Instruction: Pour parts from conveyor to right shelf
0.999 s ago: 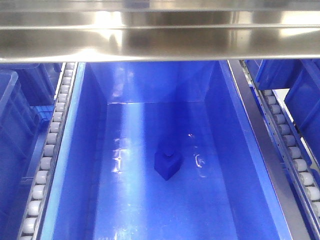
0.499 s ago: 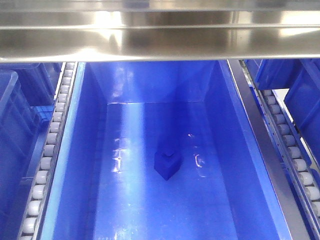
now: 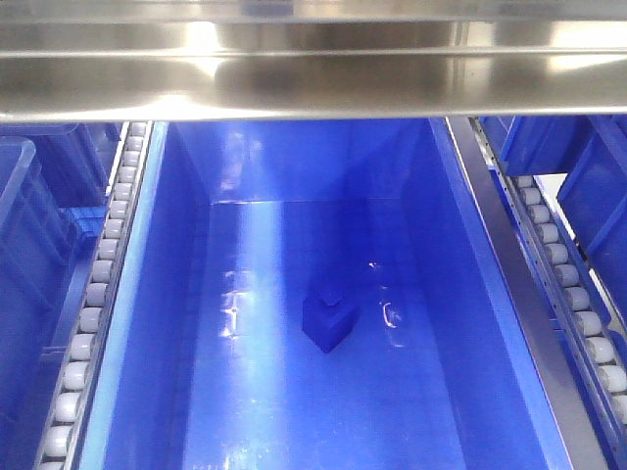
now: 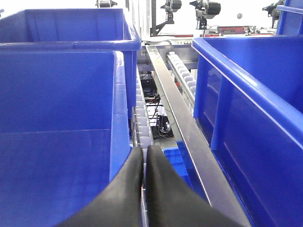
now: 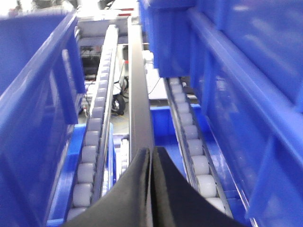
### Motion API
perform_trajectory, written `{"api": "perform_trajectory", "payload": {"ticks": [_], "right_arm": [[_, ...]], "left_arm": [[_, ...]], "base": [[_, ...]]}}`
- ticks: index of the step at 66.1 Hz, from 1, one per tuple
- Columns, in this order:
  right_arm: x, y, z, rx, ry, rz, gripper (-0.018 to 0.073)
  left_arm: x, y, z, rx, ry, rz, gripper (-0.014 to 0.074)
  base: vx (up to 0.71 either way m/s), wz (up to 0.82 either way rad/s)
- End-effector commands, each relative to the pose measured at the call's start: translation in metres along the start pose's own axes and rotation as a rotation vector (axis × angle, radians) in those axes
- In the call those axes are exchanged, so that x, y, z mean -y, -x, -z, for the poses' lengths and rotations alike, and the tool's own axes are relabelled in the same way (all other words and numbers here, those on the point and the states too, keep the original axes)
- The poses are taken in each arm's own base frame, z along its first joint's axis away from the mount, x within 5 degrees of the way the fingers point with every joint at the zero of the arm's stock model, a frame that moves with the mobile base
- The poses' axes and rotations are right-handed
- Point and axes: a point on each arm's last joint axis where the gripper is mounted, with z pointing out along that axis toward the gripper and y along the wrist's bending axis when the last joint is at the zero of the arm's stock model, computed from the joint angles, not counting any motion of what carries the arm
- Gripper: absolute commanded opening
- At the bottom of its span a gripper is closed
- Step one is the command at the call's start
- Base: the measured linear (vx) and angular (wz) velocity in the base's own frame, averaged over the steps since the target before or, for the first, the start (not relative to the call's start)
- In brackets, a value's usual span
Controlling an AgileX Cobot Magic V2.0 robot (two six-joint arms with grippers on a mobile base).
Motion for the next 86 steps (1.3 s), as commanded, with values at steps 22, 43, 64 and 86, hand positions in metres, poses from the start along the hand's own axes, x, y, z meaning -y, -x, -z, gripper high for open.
{"api": "perform_trajectory", "payload": {"ticks": [22,43,64,86], "right_arm": [[-0.0013,0.0113,0.0014,0.157,0.012,0.017,-0.0009],[-0.0012,0.0103,0.0012,0.146,0.011,0.017,-0.0009],[-0.0012,0.0103,0.0012,0.146,0.011,0.017,-0.0009],[-0.0012,0.0103,0.0012,0.146,0.011,0.017,-0.0009]], "left_arm": [[0.0003,0.0143,0.0025,0.111,-0.002,0.014,-0.0006],[0.0003,0.0143,0.0025,0.111,-0.002,0.014,-0.0006],[0.0003,0.0143,0.0025,0.111,-0.002,0.014,-0.0006],[0.0003,0.0143,0.0025,0.111,-0.002,0.014,-0.0006]], "base": [[0.00,0.00],[0.00,0.00],[0.00,0.00],[0.00,0.00]]}}
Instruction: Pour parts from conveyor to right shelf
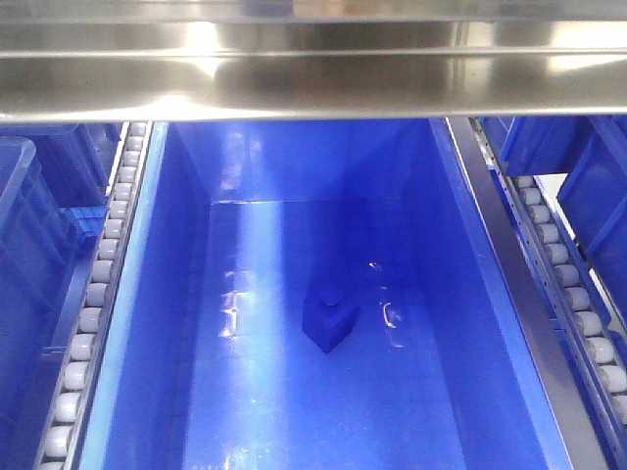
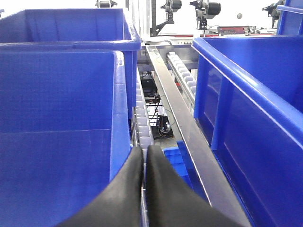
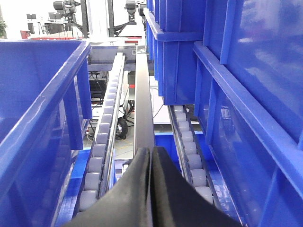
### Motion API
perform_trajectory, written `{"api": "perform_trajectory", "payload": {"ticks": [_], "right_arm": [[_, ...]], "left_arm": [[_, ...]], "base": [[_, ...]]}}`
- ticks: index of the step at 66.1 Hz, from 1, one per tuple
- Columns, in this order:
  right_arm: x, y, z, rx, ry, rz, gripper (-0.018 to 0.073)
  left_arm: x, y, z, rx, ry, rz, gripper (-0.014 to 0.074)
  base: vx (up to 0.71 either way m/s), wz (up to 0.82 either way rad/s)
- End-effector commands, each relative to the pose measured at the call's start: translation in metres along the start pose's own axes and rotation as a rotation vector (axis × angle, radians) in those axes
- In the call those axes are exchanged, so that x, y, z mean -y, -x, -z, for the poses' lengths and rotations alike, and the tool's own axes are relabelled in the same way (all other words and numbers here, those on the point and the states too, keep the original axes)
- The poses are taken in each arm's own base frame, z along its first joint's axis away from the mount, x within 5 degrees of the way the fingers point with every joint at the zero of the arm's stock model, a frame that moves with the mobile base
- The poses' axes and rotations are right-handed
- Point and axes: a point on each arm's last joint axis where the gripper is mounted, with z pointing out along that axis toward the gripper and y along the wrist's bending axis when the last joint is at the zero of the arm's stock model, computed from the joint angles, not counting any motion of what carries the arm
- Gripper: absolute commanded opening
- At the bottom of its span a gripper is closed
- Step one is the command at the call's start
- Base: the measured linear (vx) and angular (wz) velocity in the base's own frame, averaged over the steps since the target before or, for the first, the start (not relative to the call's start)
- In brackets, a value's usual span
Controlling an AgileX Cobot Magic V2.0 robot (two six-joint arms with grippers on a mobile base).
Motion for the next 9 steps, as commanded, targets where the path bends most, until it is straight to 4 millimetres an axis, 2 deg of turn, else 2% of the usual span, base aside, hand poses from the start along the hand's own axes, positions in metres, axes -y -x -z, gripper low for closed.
{"api": "perform_trajectory", "payload": {"ticks": [1,9], "right_arm": [[-0.0006,0.0039,0.0007,0.074,0.005,0.009,-0.0009],[-0.0006,0.0038,0.0007,0.073,0.005,0.009,-0.0009]], "left_arm": [[0.0003,0.0143,0.0025,0.111,-0.002,0.014,-0.0006],[0.0003,0.0143,0.0025,0.111,-0.002,0.014,-0.0006]], "base": [[0.00,0.00],[0.00,0.00]]}}
